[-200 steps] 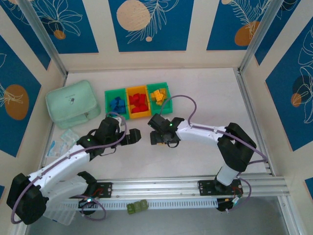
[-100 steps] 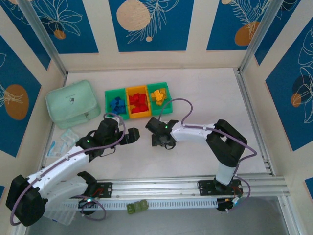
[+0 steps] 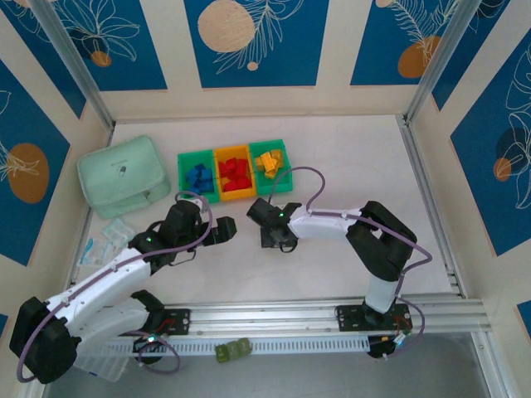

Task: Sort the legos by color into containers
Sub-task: Pick up the lego from the center of the table, then place the lego in the container.

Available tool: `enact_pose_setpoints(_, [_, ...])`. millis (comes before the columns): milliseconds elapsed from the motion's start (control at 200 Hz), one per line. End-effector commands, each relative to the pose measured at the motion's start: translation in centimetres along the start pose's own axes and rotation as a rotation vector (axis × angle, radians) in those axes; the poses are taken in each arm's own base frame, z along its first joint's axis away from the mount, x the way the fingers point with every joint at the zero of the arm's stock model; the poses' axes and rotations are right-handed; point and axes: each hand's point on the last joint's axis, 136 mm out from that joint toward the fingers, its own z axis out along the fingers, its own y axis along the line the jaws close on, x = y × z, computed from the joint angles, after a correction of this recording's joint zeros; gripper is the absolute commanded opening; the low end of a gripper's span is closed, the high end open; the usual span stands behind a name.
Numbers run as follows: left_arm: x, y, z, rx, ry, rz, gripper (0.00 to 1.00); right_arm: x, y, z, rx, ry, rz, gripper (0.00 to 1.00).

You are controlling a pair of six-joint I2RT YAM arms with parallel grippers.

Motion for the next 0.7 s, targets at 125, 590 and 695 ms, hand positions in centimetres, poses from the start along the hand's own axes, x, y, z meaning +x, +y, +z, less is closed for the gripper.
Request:
enact_pose_setpoints(125, [-0.2,-0.2,0.0,0.007,-0.013,-0.008,0.99,-1.6,0.8,-1.1,-0.045,-0.040,0.002,0.47])
enact_pose_setpoints(590, [-2.6,-1.8,-1.1,0.011,-0.042,0.046,0.99,-7.1,-0.2,-5.8,-0.110,-0.173,-0.012,0.45])
enact_pose_setpoints(695, [-3.8,-2.3,-1.4,0.003,-0.058,0.072,0.99,-9.9,-0.5,-6.7,-0.123,-0.224,-0.018,0.45])
